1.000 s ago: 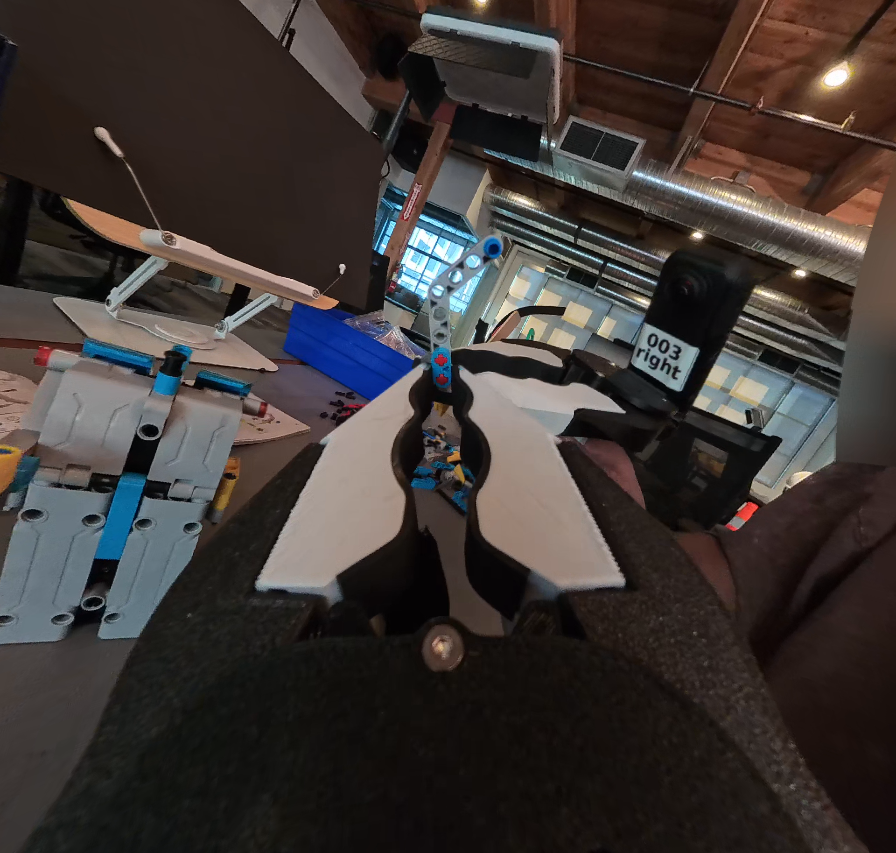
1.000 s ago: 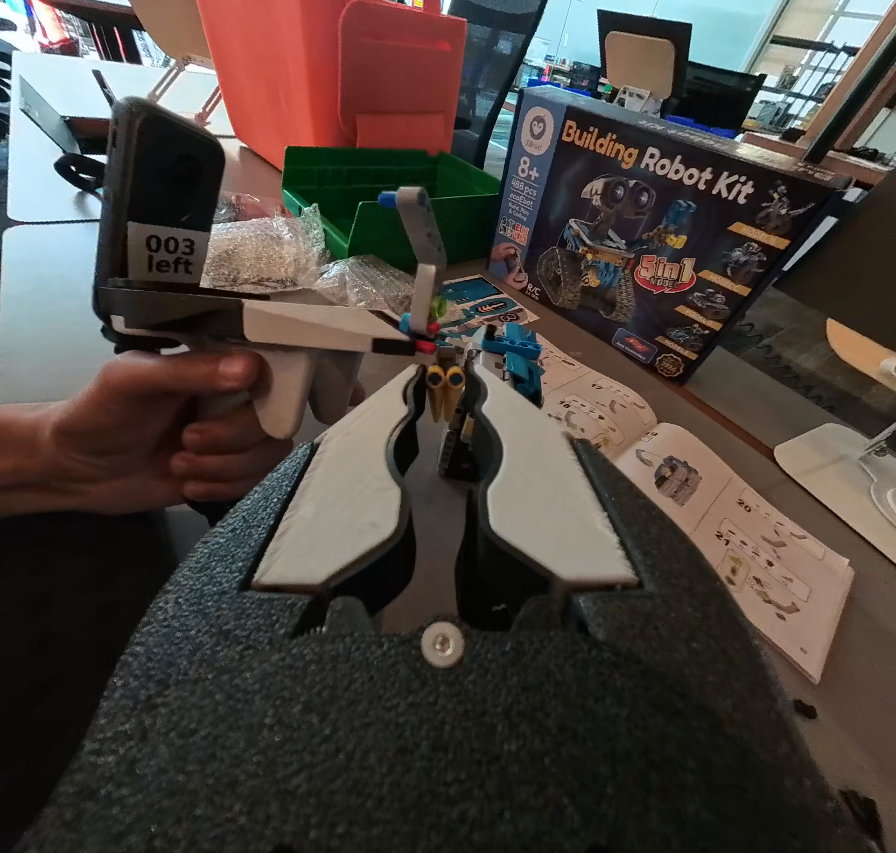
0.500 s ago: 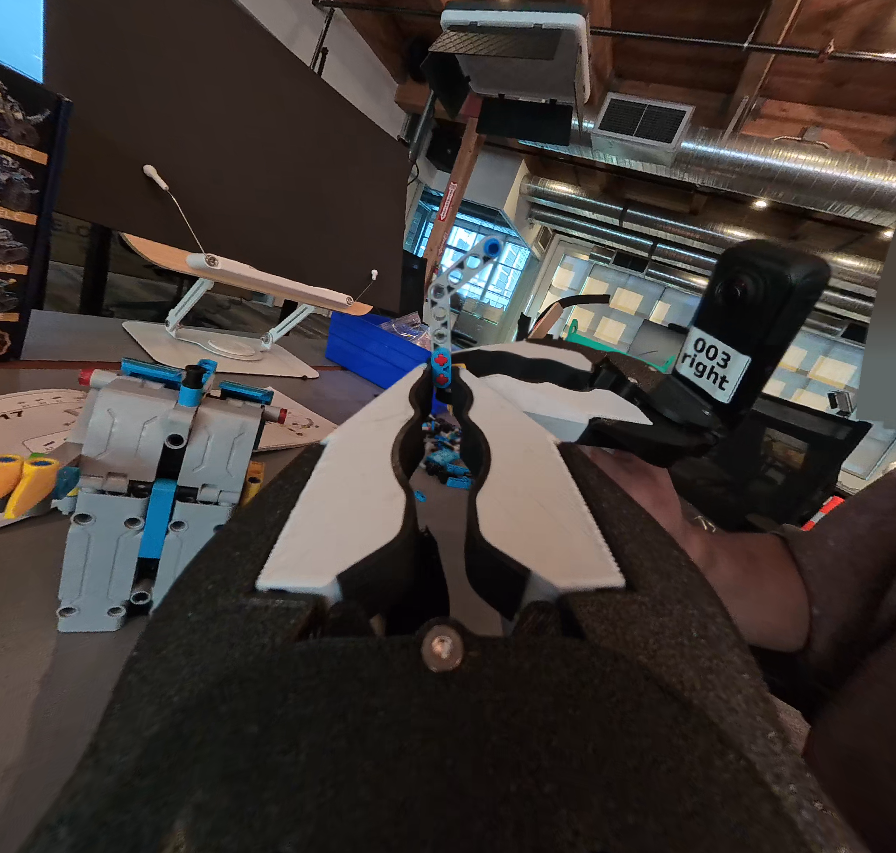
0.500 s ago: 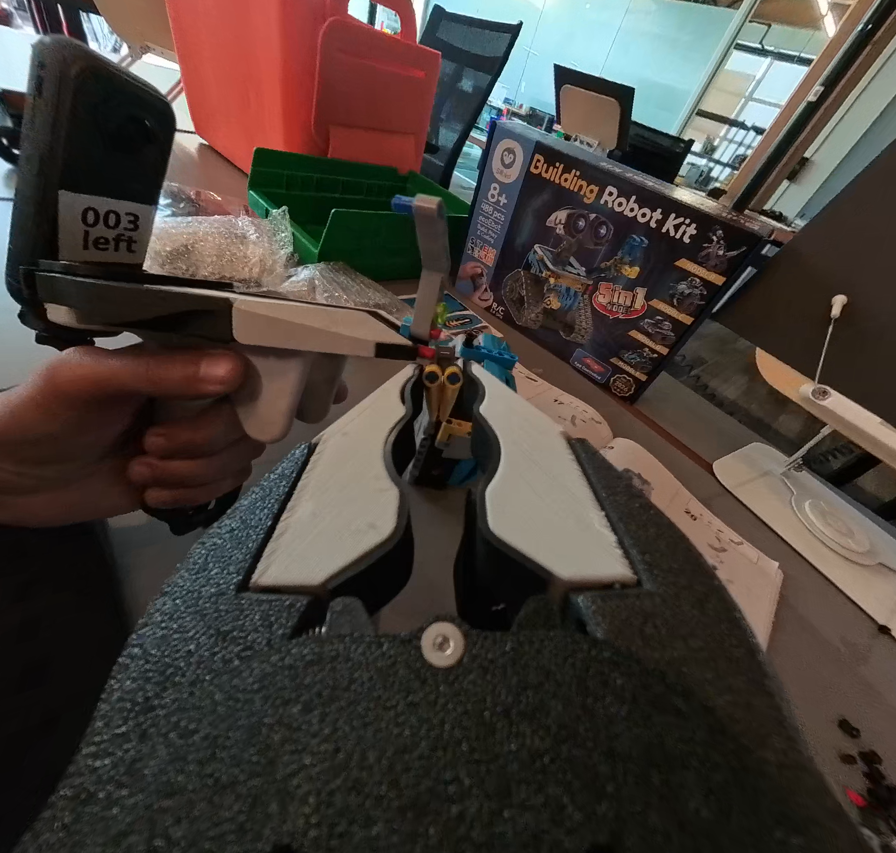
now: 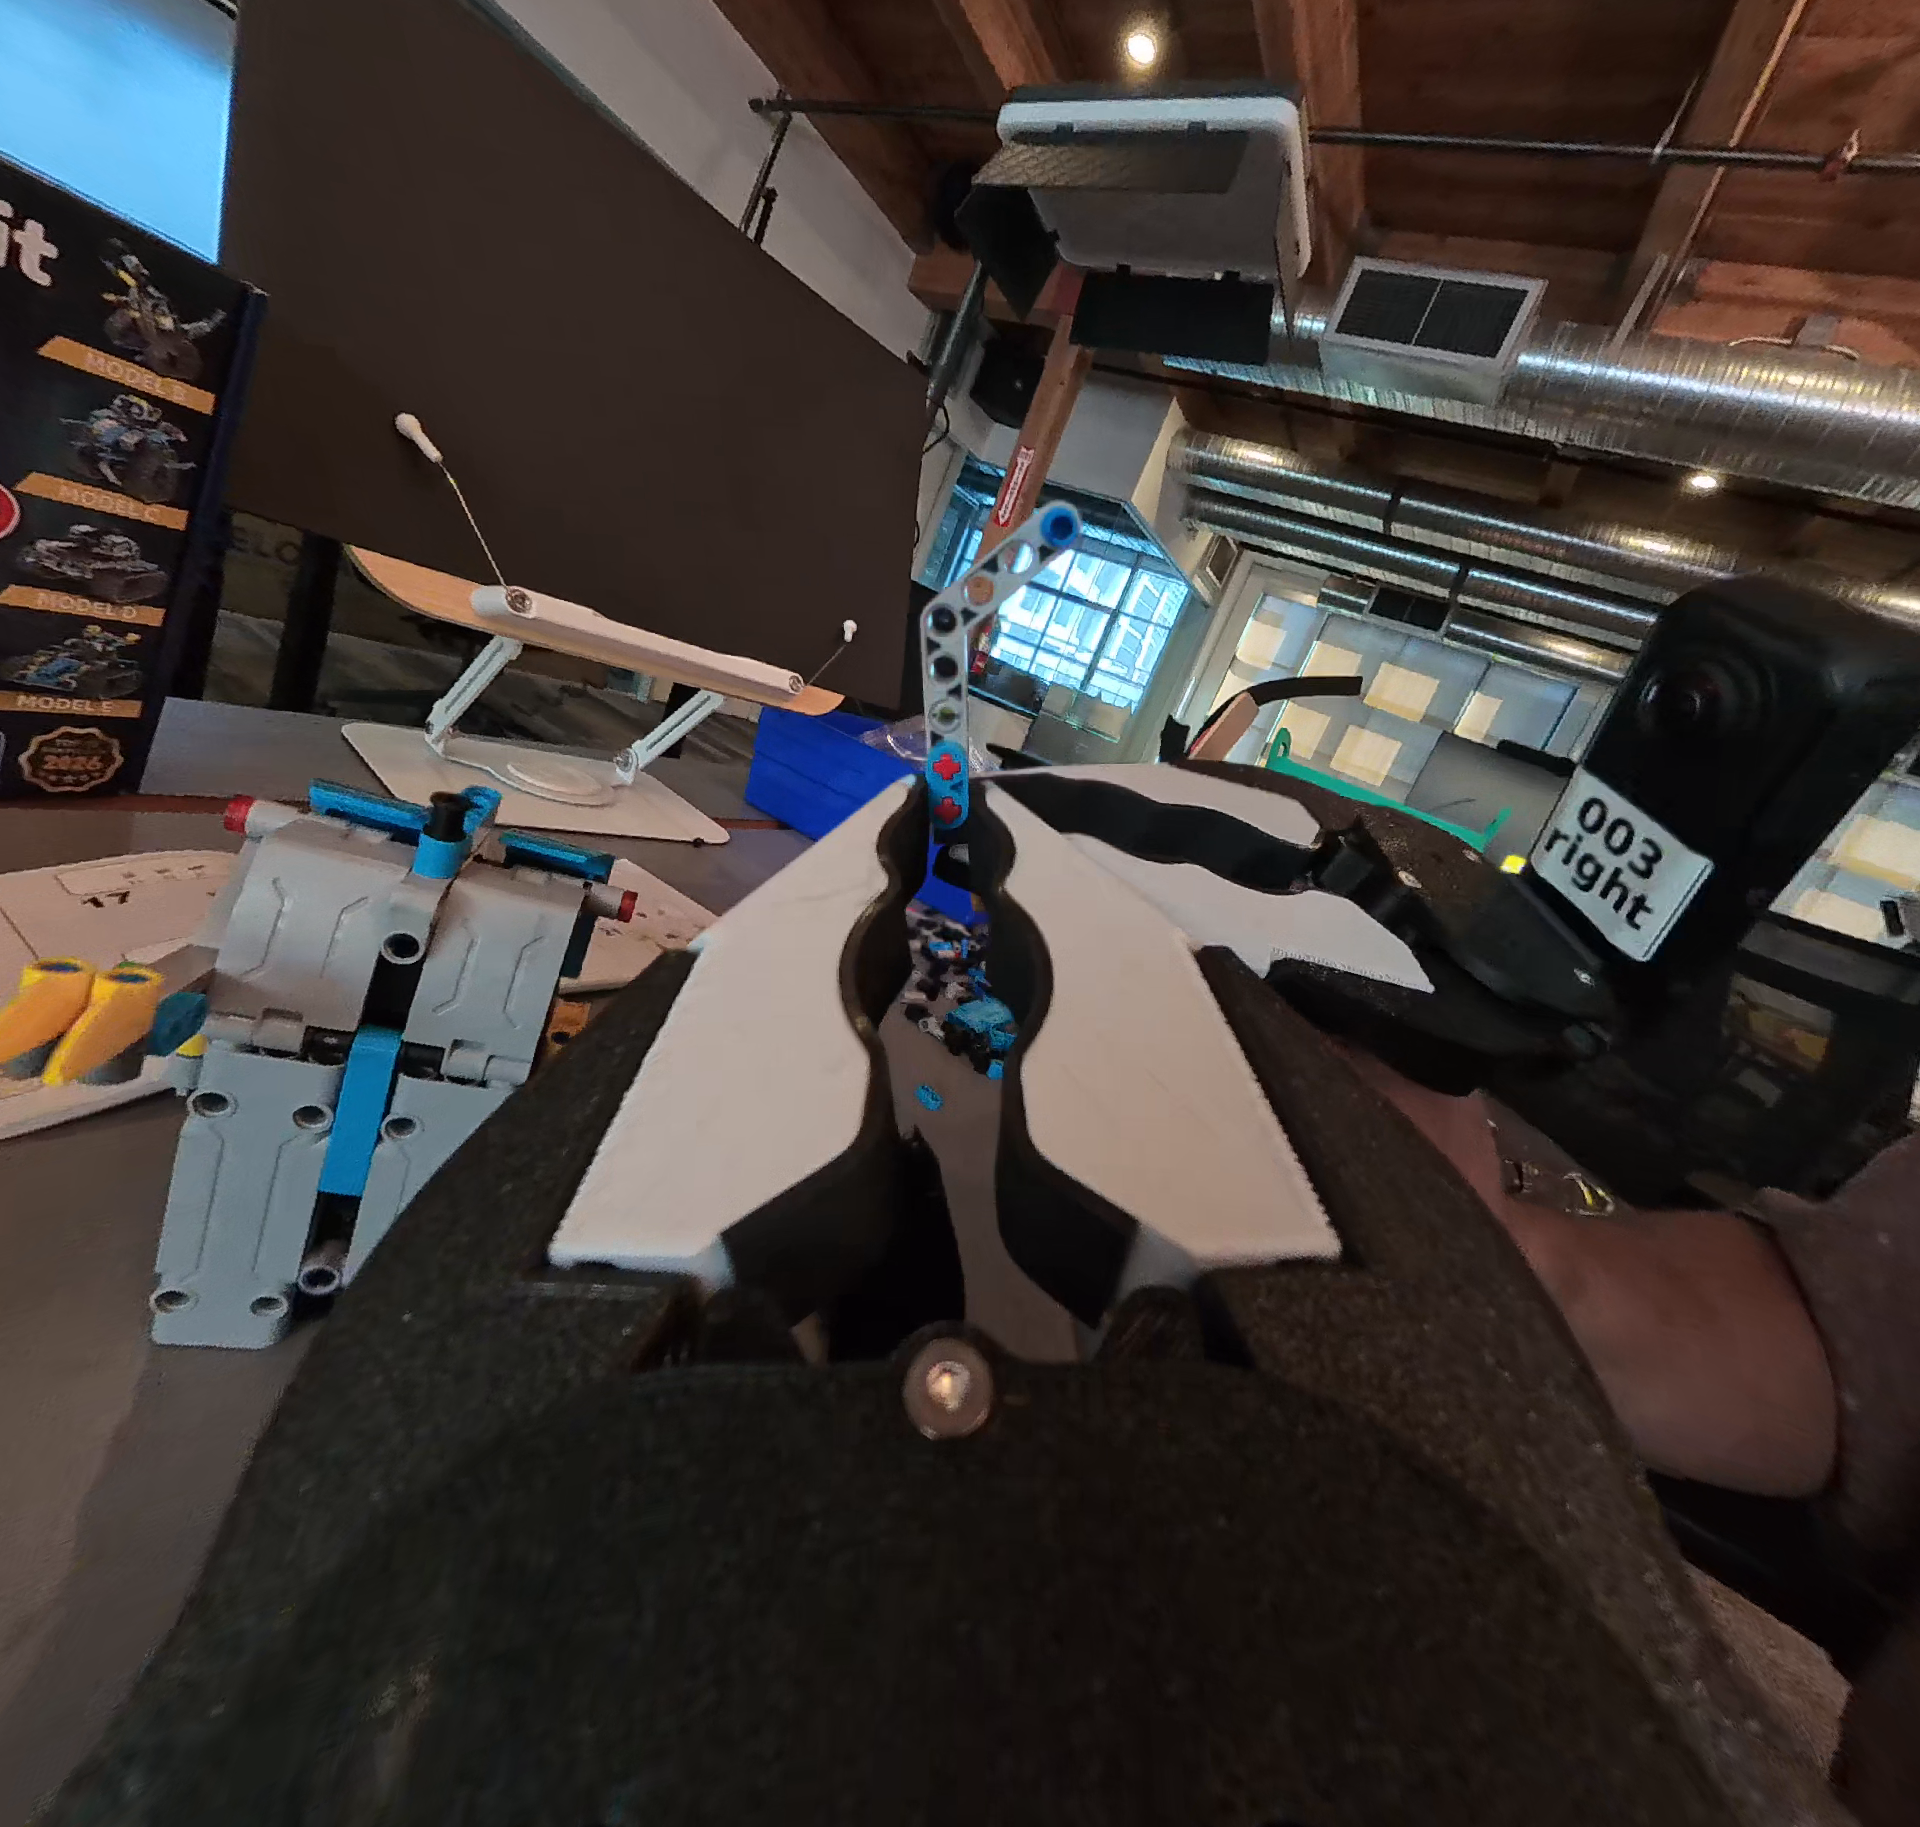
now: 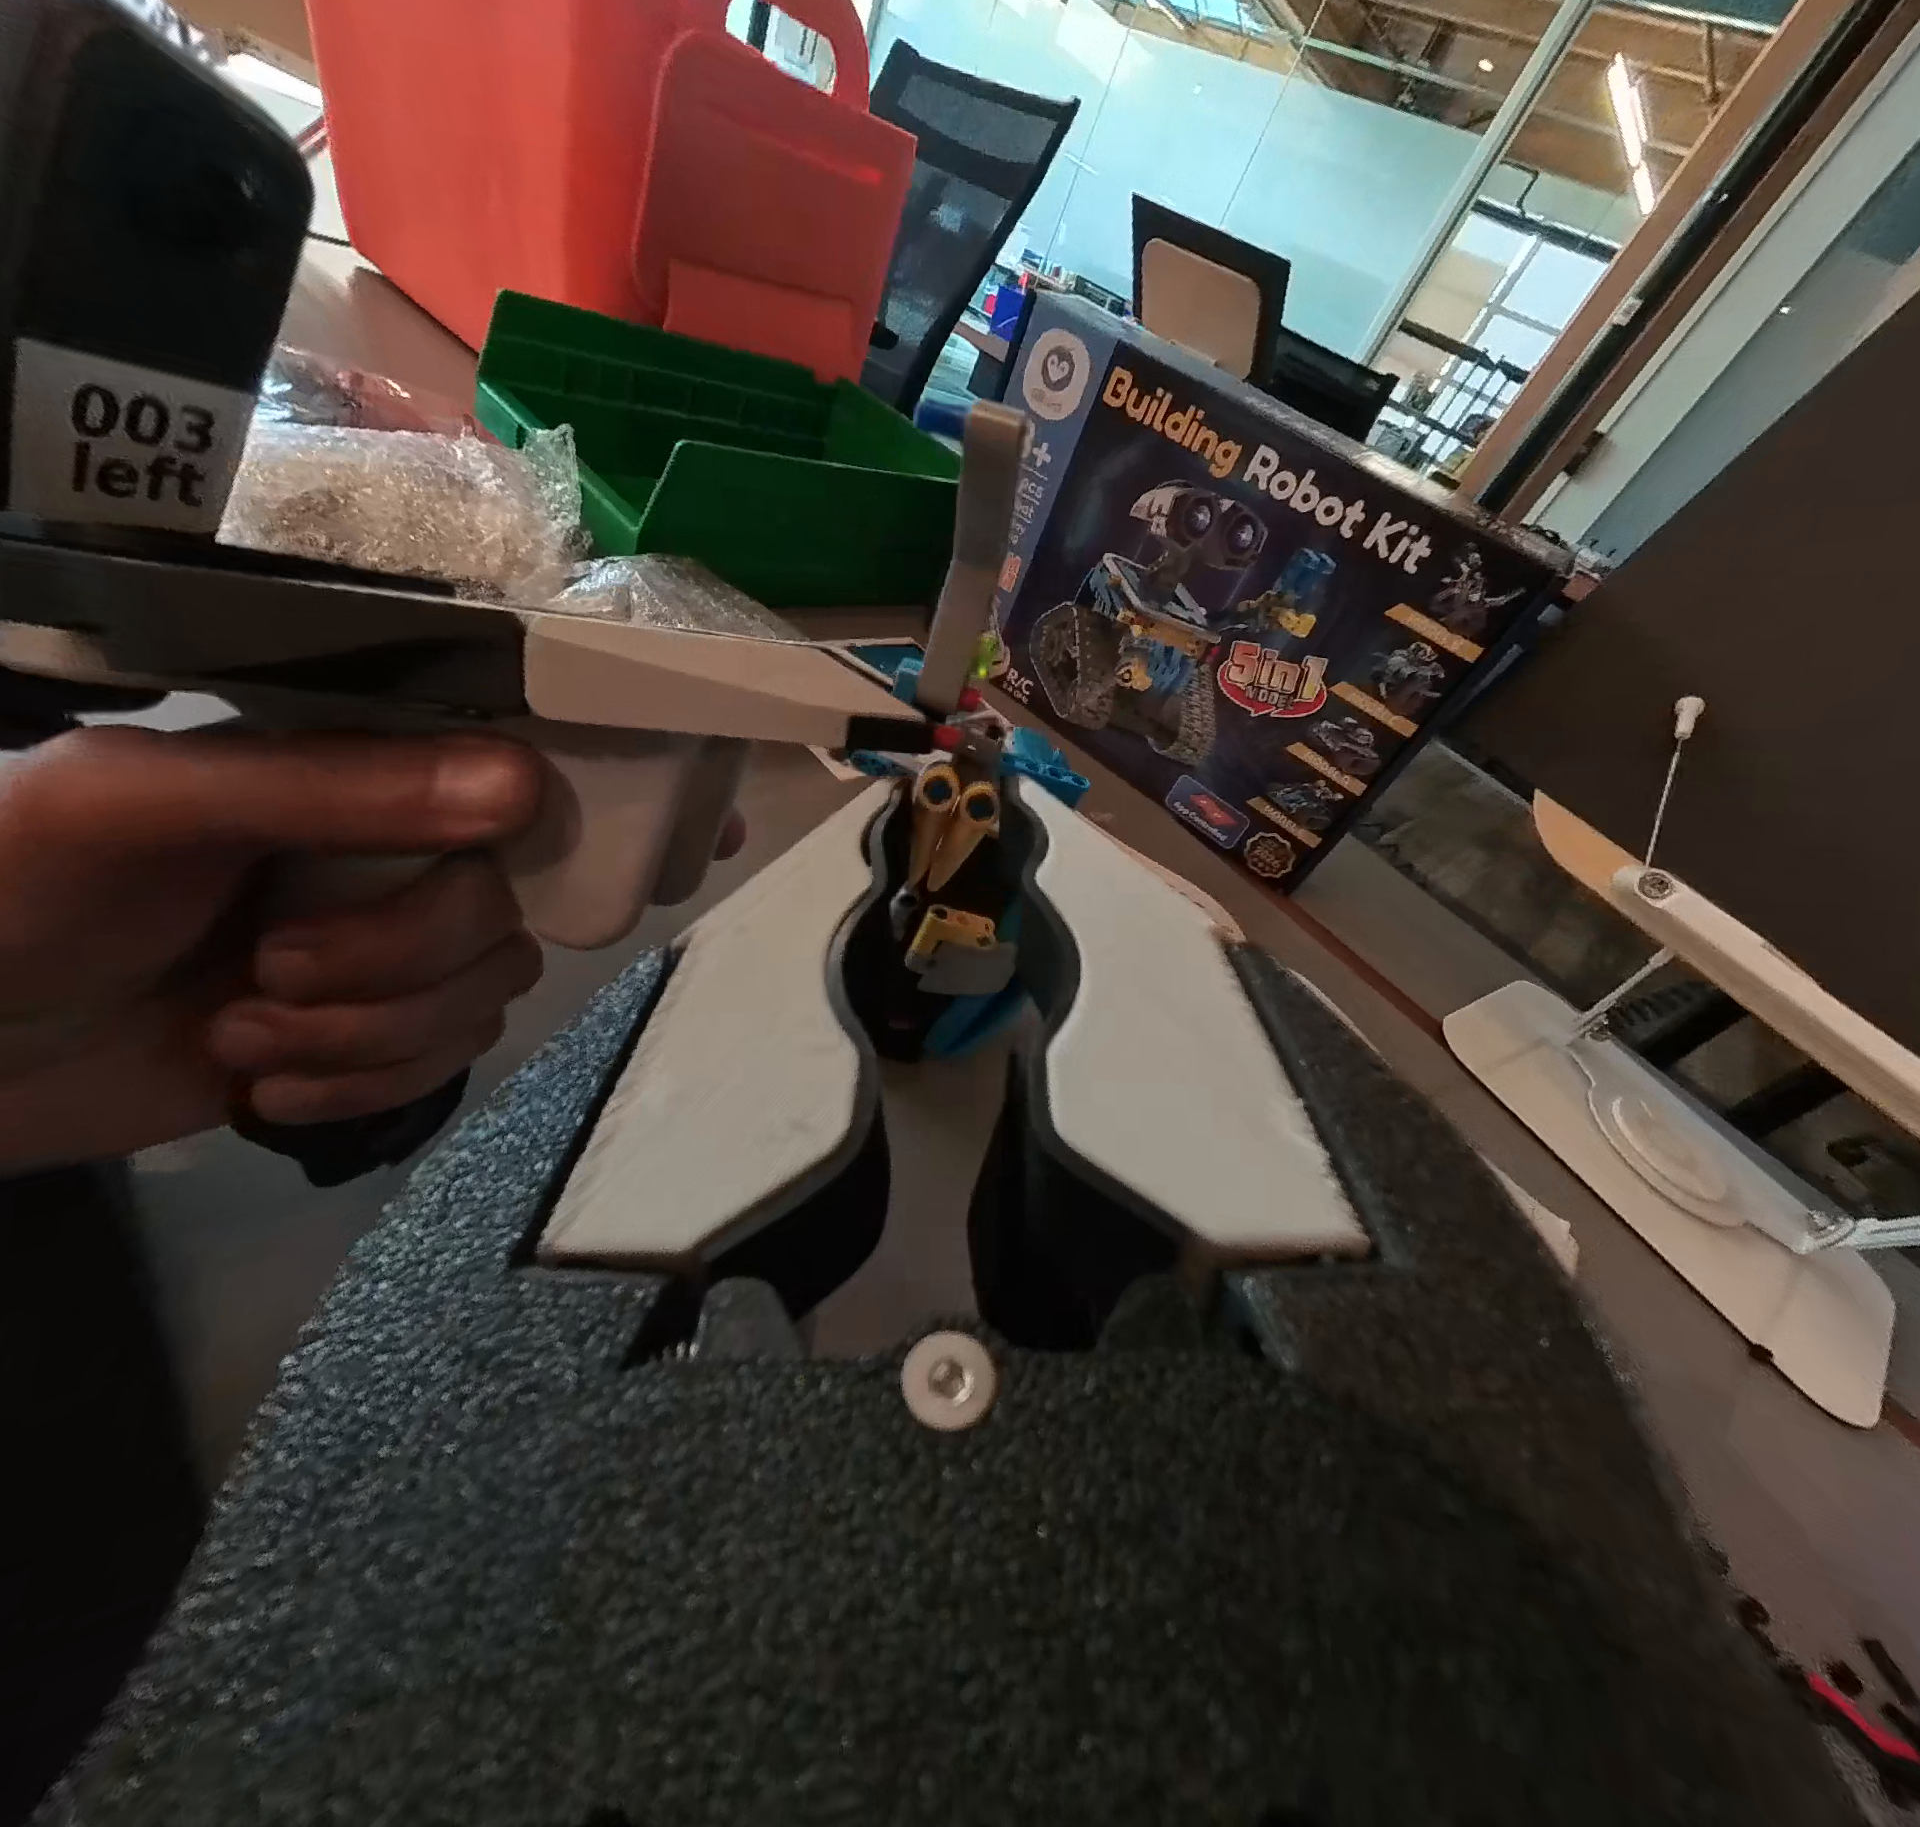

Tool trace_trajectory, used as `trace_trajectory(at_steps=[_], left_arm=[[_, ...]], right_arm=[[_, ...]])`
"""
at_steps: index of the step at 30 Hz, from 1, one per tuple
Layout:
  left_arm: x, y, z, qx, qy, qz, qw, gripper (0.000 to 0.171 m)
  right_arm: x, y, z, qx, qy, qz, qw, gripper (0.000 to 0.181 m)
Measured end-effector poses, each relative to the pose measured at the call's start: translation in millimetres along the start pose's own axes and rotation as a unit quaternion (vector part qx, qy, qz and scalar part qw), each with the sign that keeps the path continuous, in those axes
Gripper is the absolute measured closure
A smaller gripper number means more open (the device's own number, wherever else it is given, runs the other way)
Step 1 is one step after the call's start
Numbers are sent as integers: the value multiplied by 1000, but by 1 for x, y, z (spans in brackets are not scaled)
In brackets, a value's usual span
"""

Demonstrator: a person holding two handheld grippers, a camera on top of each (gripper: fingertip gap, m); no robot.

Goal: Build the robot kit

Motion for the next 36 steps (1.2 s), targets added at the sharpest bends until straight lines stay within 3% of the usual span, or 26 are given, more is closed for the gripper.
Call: trace_trajectory(at_steps=[9, 13, 17, 23, 30, 34, 36], left_arm=[[1, -1, -7, -20, -4, -8, 1000, 165], [-4, 0, -10, -40, -2, 18, 999, 165], [-9, 0, -11, -56, -17, 41, 997, 165], [-24, 0, -9, -70, -30, 93, 993, 165], [-28, 2, -4, -66, -53, 100, 991, 166], [-27, 5, 3, -48, -77, 86, 992, 165], [-26, 5, 7, -40, -101, 75, 991, 165]], right_arm=[[8, -7, 2, -7, -110, -14, 994, 167], [7, -12, 0, 11, -180, -19, 983, 167], [4, -16, -1, 42, -193, -29, 980, 167], [-8, -23, 0, 88, -293, -11, 952, 167], [-15, -21, -2, 99, -249, 0, 963, 166], [-19, -14, -8, 109, -158, 2, 981, 165], [-18, -9, -15, 75, -124, 7, 989, 152]])
Point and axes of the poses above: each gripper's, where its closed fingertips meet, y out along the fingers, x out of its top, z = x × y across the jaws, the point moved 2 cm from there along -y, back along the fingers, and after that the axes turned 7 degrees about -z, right-handed, at the moved point
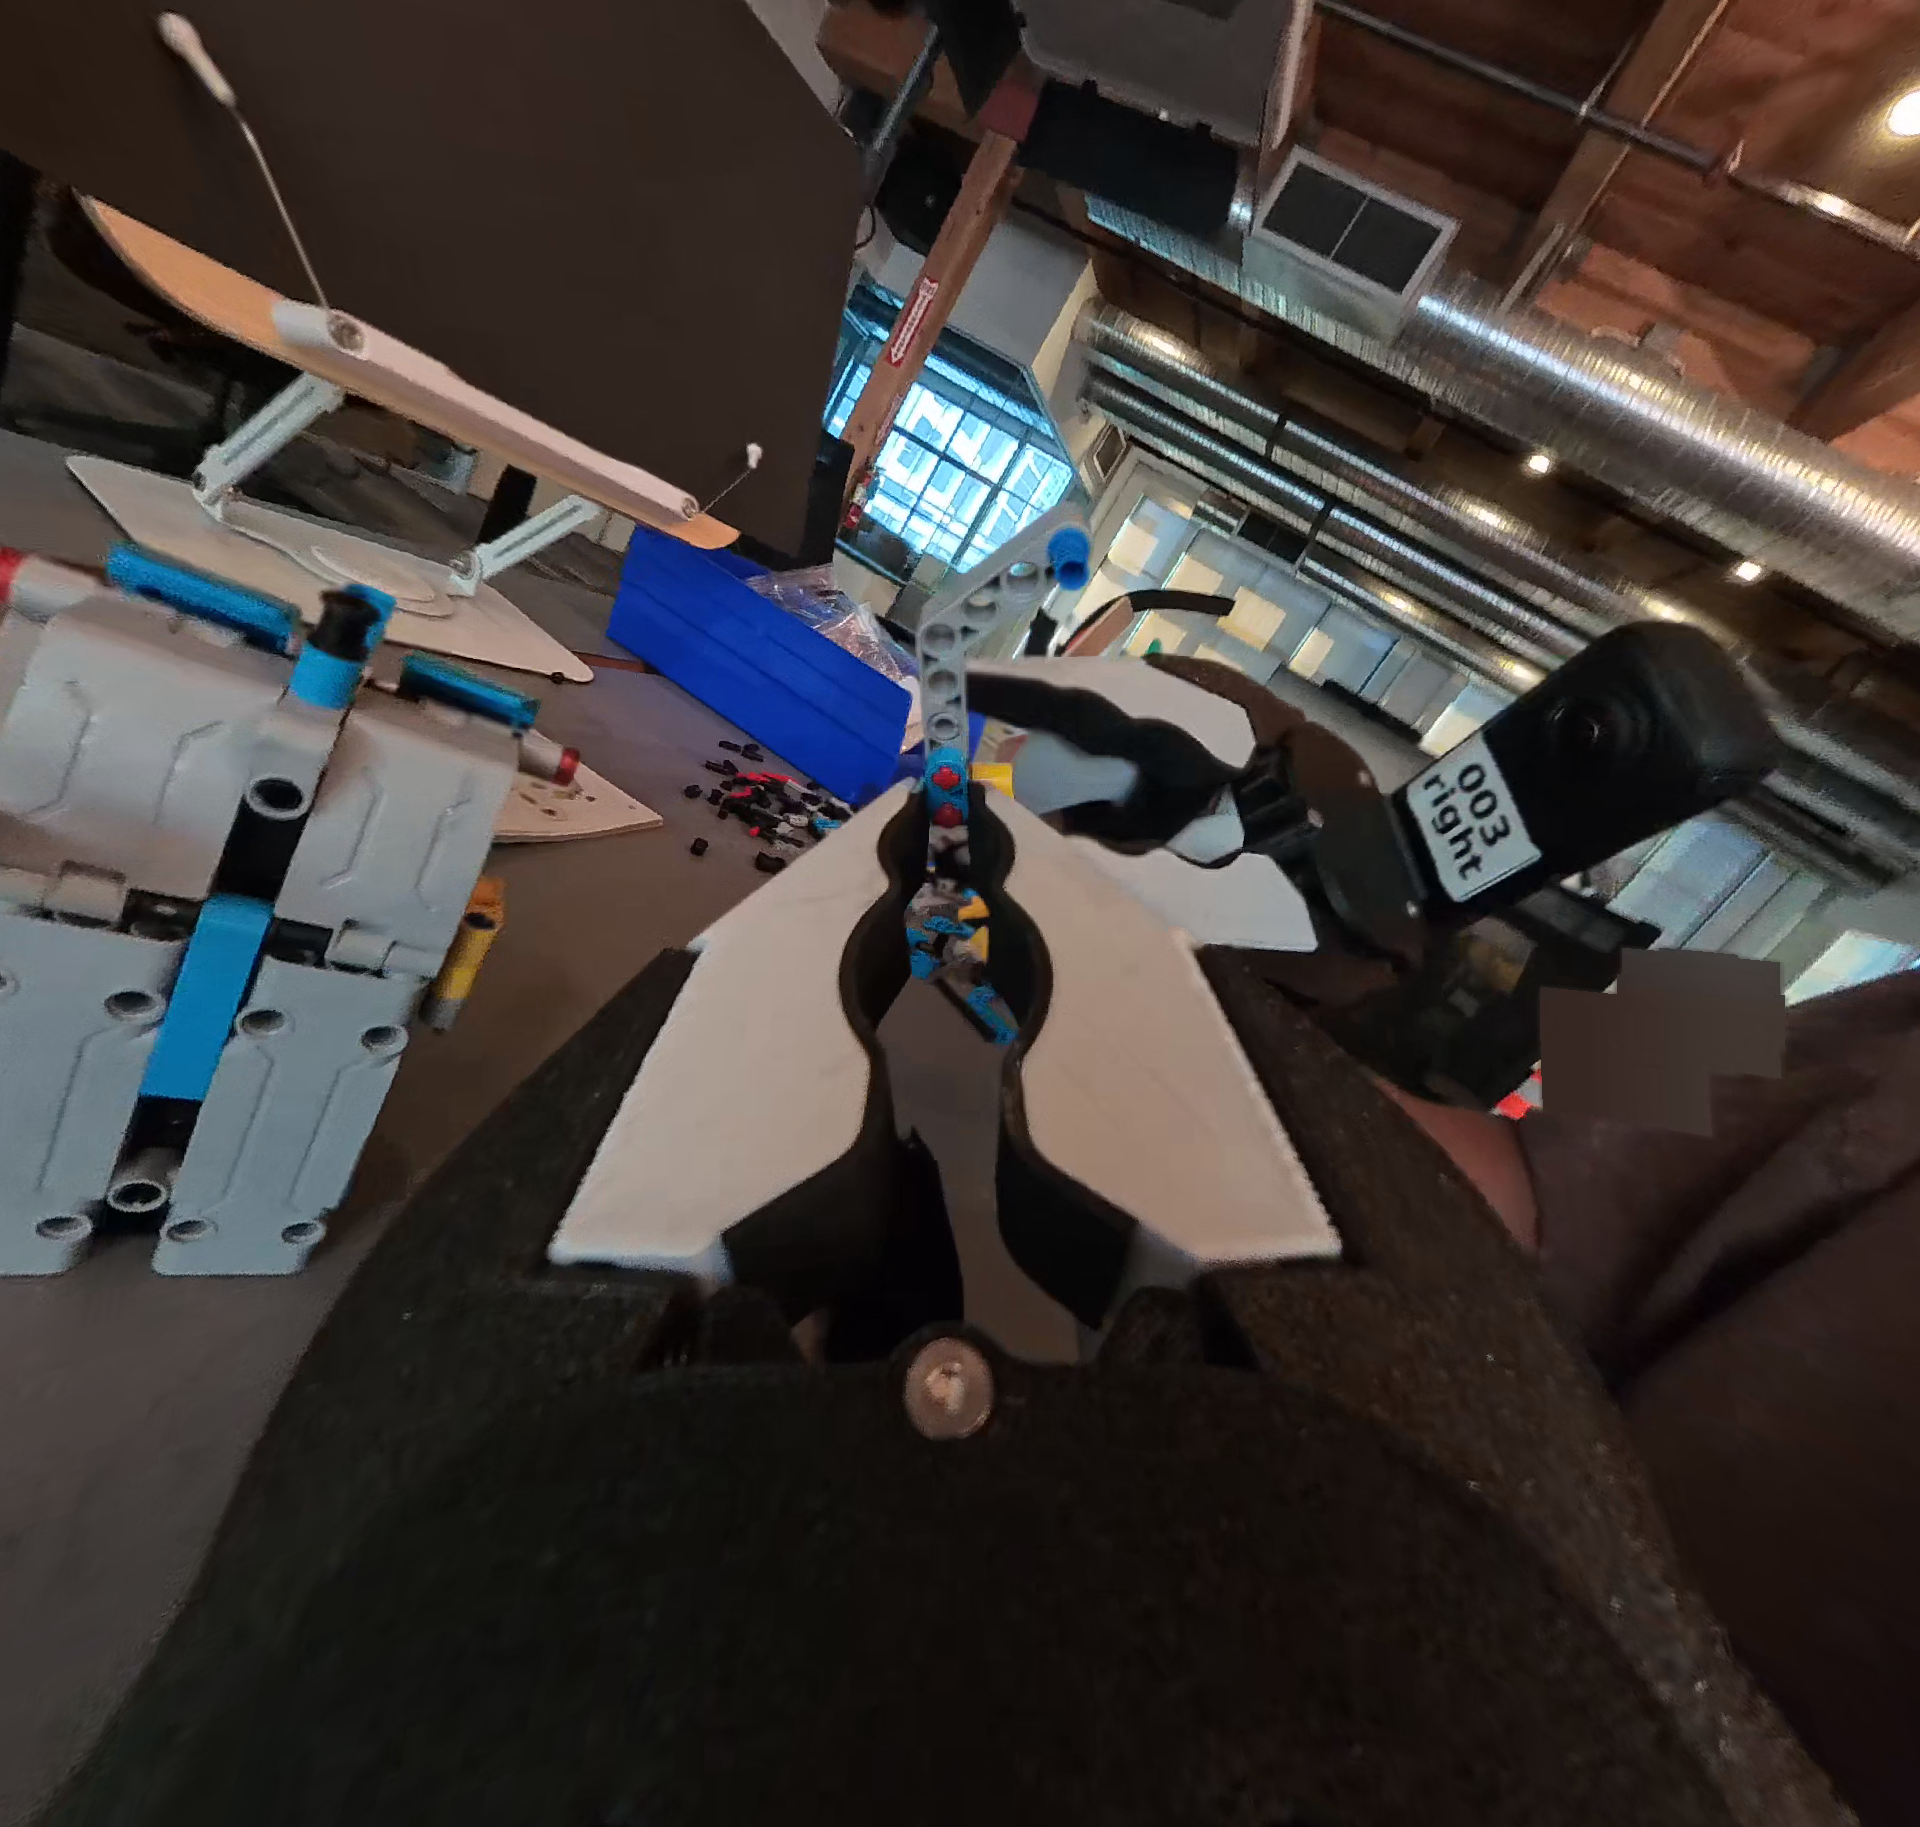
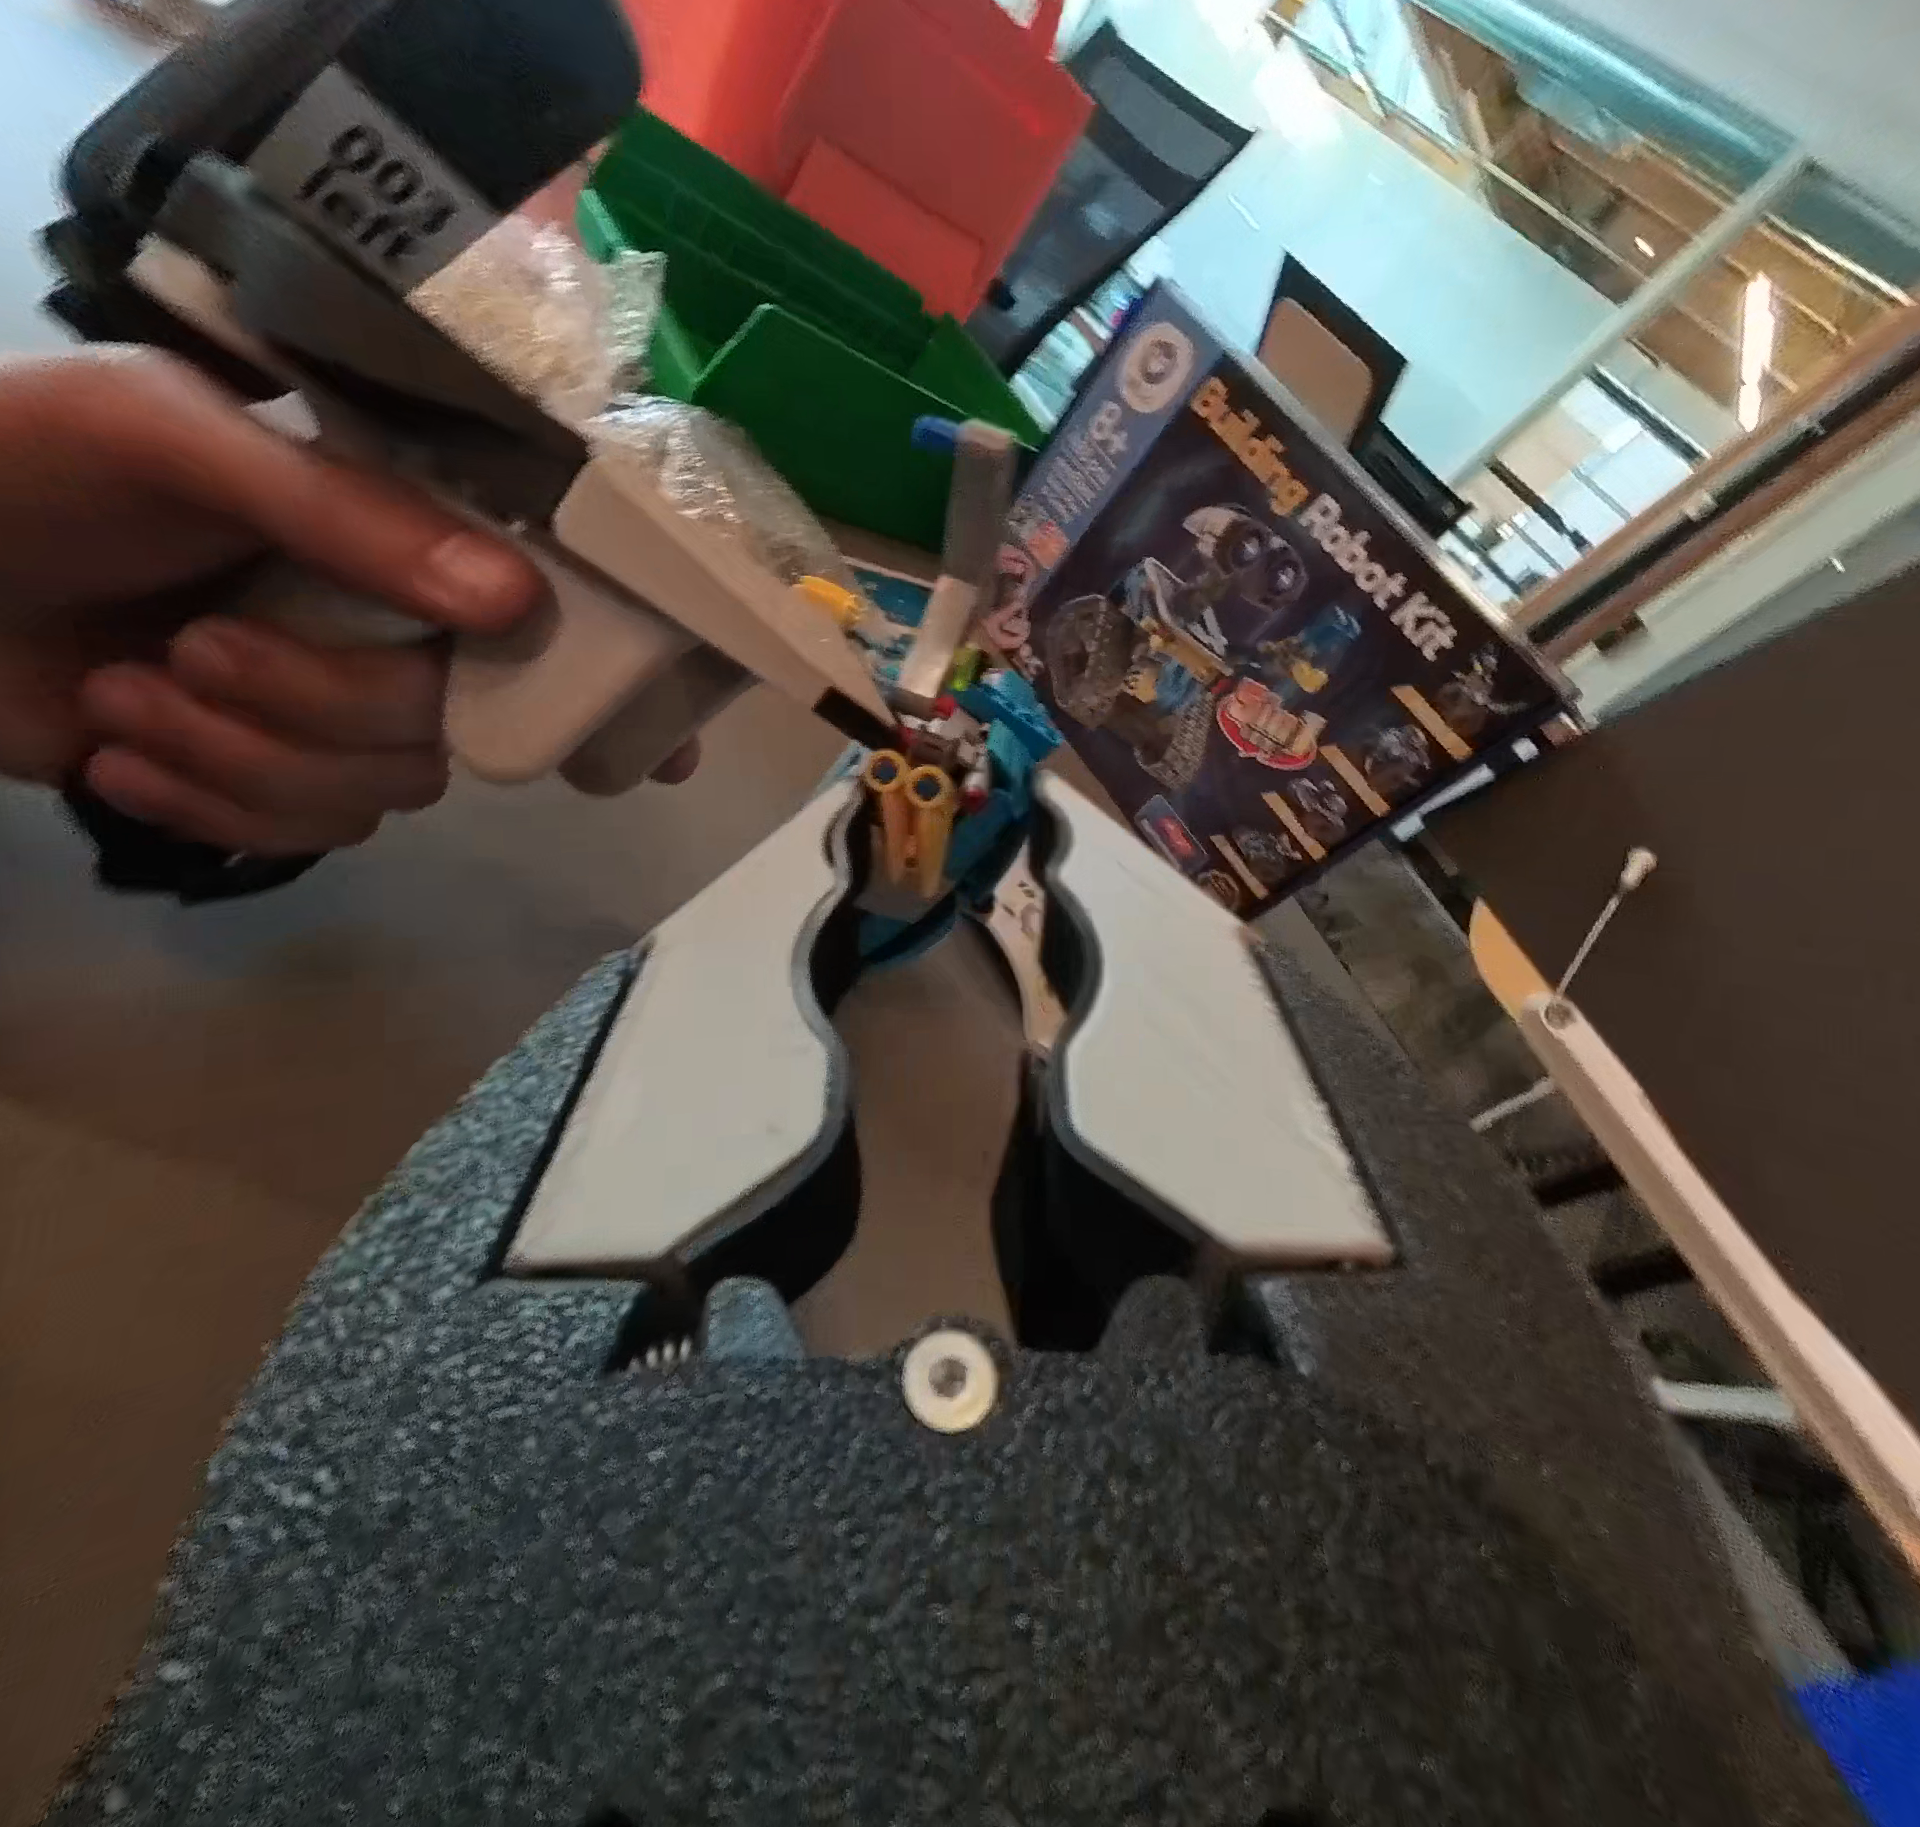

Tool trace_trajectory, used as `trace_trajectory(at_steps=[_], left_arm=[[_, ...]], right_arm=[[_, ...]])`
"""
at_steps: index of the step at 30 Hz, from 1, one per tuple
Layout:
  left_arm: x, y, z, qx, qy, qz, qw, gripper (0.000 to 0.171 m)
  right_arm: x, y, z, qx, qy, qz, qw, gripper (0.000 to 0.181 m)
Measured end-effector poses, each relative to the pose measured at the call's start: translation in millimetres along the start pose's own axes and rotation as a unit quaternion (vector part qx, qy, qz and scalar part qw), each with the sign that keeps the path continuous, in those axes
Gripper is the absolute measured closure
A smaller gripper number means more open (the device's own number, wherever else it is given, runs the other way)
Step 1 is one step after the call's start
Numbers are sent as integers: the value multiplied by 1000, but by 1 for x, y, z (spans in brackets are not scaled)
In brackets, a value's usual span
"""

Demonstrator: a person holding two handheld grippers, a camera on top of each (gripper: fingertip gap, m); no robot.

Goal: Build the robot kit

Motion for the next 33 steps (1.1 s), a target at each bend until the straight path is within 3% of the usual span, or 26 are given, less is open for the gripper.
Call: trace_trajectory(at_steps=[2, 11, 13, 15, 18, 21, 23, 27, 30, 33], left_arm=[[3, -2, 2, -1, -27, -13, 1000, 165], [1, -2, 4, -25, -120, -27, 992, 165], [1, -2, 2, -33, -120, -21, 992, 163], [0, -3, 1, -35, -115, -10, 993, 147], [-2, -3, -1, -41, -104, 6, 994, 145], [-10, -1, -1, -29, -62, 37, 997, 163], [-13, 0, -1, -24, -46, 44, 998, 164], [-14, 2, 3, 4, -19, 42, 999, 165], [-9, 1, 10, 43, 5, 22, 999, 165], [-5, -4, 17, 78, 15, 5, 997, 165]], right_arm=[[0, 4, 1, -11, 20, 6, 1000, 136], [4, 12, 11, -49, 5, 13, 999, 157], [3, 9, 10, -38, -3, 13, 999, 166], [1, 5, 7, -19, -6, 9, 1000, 165], [-7, -2, 10, 26, -42, 9, 999, 165], [-15, -8, 18, 60, -105, 11, 993, 165], [-15, -11, 20, 62, -117, 2, 991, 165], [-21, -9, 18, 70, -38, 34, 996, 164], [-25, -3, 22, 75, 45, 76, 993, 133], [-24, 1, 22, 41, 70, 100, 992, 140]])
Point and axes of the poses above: each gripper's, where its closed fingertips meet, y out along the fingers, x out of its top, z = x × y across the jaws, the point moved 2 cm from there along -y, back along the fingers, and after that the axes turned 7 degrees about -z, right-handed, at the moved point
